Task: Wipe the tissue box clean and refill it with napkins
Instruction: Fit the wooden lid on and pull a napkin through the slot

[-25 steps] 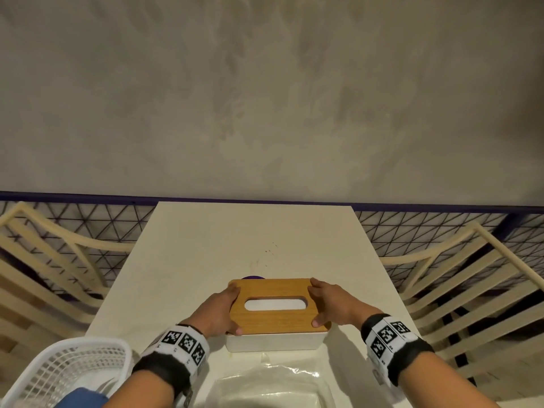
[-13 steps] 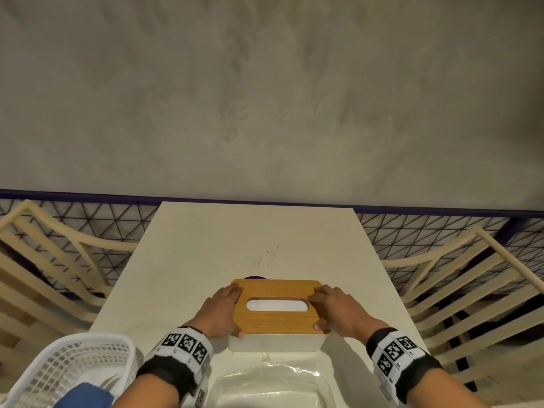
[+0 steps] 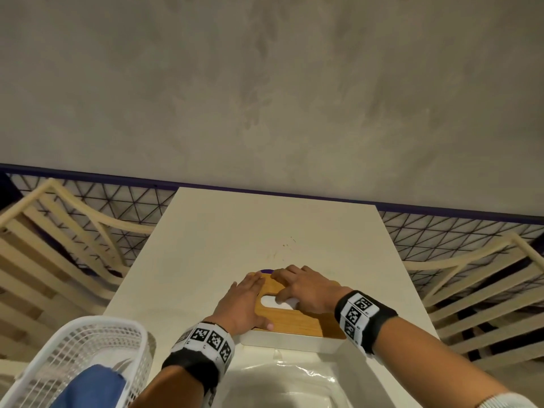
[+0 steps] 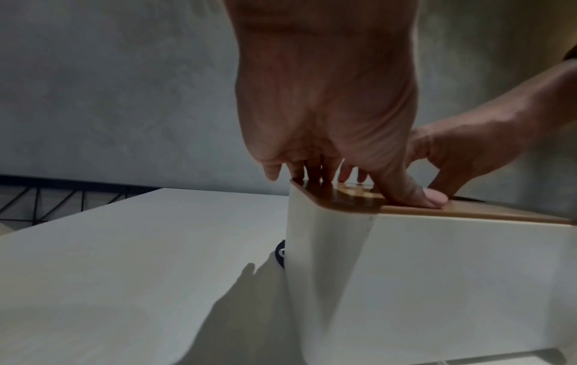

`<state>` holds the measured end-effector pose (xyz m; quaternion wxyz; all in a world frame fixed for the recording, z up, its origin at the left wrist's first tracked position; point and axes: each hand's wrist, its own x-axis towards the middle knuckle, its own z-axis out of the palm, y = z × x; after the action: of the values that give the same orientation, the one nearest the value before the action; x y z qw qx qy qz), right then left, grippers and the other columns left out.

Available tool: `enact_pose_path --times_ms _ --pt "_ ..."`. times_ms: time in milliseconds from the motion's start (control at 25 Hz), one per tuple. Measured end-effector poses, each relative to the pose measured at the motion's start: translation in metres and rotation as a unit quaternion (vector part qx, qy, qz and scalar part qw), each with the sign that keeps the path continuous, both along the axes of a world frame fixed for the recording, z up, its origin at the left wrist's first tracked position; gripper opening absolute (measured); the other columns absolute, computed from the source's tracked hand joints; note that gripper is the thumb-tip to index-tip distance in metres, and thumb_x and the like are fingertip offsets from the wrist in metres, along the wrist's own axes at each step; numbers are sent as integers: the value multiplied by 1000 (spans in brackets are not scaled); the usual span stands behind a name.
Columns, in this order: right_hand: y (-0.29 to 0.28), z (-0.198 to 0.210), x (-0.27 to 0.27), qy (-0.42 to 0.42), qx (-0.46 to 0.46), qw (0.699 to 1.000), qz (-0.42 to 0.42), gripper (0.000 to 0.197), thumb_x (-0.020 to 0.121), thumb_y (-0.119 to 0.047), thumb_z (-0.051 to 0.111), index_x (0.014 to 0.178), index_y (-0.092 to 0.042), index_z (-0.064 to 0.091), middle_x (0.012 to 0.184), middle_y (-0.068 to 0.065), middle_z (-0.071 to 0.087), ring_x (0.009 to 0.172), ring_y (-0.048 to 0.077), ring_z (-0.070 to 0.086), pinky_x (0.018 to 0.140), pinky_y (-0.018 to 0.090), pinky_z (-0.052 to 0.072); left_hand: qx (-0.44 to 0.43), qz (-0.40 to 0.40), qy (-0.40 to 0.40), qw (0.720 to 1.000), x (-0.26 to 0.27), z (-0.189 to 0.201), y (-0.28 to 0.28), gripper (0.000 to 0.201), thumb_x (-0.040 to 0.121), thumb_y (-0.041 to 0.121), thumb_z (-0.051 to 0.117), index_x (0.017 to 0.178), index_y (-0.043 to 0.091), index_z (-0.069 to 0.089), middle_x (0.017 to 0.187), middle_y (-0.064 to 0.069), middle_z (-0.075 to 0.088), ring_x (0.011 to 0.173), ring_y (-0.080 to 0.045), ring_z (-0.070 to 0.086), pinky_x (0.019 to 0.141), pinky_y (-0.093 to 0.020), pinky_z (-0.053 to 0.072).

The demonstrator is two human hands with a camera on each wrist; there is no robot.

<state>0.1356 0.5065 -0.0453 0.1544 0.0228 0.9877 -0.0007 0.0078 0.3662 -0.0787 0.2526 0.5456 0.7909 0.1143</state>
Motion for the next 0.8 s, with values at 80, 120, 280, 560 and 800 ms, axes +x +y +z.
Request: enact_pose_path --times_ms 80,120,280,560,800 --pt "2 -2 -7 6 22 999 41 30 82 -17 66 110 -26 64 139 8 38 118 28 35 88 40 35 7 7 -6 1000 0 -2 0 107 69 51 71 148 20 6 159 3 1 146 -13 1 119 -38 1" --pt "3 -3 -8 16 29 998 52 25 80 -18 67 104 -26 67 132 7 43 112 27 37 85 39 35 10 11 -12 1000 0 -3 0 107 68 50 71 148 21 6 159 4 1 146 -12 1 119 -37 1" --pt "3 -8 -8 50 23 996 69 9 81 -17 66 78 -25 69 101 2 49 91 22 36 70 32 25 14 13 -16 1000 -1 -5 -1 108 68 50 71 148 21 5 159 5 0 146 -11 -2 119 -37 0" --pt "5 -11 -3 42 -44 998 12 12 81 -11 63 72 -19 68 99 2 48 86 14 32 70 28 20 19 14 -31 999 -2 -6 -2 107 69 49 72 148 20 5 159 5 0 145 -10 -4 118 -36 1" --pt "10 -12 -6 19 -95 995 -33 9 77 -5 65 77 -10 72 100 8 54 93 24 49 66 25 26 19 13 -34 999 -2 -5 -3 107 68 49 72 148 19 6 159 4 1 146 -11 -4 118 -36 2"
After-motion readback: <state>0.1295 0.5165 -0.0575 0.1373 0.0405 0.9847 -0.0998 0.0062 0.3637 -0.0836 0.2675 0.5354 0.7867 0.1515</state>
